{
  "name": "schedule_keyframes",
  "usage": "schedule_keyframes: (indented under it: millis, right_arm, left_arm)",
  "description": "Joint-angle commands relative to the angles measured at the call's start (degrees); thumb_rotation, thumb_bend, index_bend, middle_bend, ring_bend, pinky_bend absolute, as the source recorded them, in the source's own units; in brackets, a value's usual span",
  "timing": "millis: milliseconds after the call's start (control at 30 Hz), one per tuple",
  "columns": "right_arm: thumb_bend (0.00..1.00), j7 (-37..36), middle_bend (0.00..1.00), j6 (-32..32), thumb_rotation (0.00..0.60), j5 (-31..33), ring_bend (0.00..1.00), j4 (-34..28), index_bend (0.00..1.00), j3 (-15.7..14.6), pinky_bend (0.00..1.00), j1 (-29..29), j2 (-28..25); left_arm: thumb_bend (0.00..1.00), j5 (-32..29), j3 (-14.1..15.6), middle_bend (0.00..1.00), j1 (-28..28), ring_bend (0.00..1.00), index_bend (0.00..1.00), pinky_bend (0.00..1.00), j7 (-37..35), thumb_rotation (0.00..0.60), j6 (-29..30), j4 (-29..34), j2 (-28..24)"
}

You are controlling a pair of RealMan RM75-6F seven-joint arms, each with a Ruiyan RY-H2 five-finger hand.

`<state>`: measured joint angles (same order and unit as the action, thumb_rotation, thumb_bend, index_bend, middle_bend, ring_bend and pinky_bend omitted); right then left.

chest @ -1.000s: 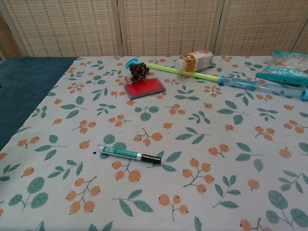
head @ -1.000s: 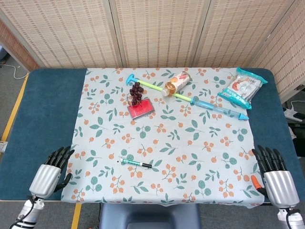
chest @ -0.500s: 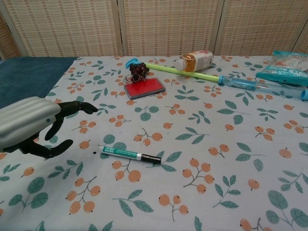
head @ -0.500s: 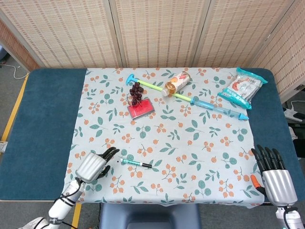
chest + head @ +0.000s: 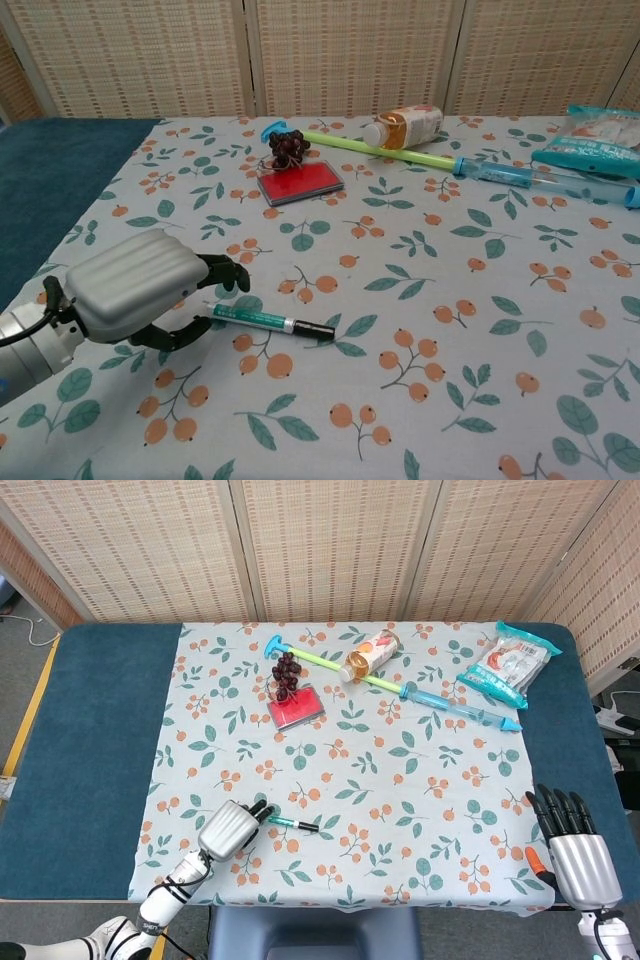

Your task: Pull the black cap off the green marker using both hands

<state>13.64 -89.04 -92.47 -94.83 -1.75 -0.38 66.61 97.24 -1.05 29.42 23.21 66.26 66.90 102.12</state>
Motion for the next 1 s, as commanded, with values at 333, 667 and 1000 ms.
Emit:
schedule_keyframes:
  millis: [333, 667, 1000]
  right_arm:
    - [0.24, 0.28, 0.0, 1.04, 0.6, 0.38, 0.0, -0.63, 0.0, -0.07, 0.0, -0.05, -0.33]
    - [0.24, 0.24, 0.0, 0.97, 0.6, 0.31, 0.0, -0.85, 0.0, 0.05, 0.0, -0.25, -0.53]
    - [0.24, -0.23, 0.0, 1.22, 0.6, -1.54, 0.0, 0.09, 0.0, -0.29, 0.0, 0.14, 1.2]
  left_arm:
    - [0.44, 0.84, 1.82, 0.39, 0.78, 0.76, 0.36, 0.94, -0.07, 0.6, 1.66, -7.24, 4.75]
    - [0.44, 0.82, 1.98, 0.54, 1.18, 0.79, 0.49, 0.96, -0.27, 0.6, 3.23, -10.53, 7.17]
    - [0.51, 1.29, 1.44, 0.96, -0.74, 0.88, 0.89, 1.0, -4.19, 0.6, 10.96, -15.25, 11.0]
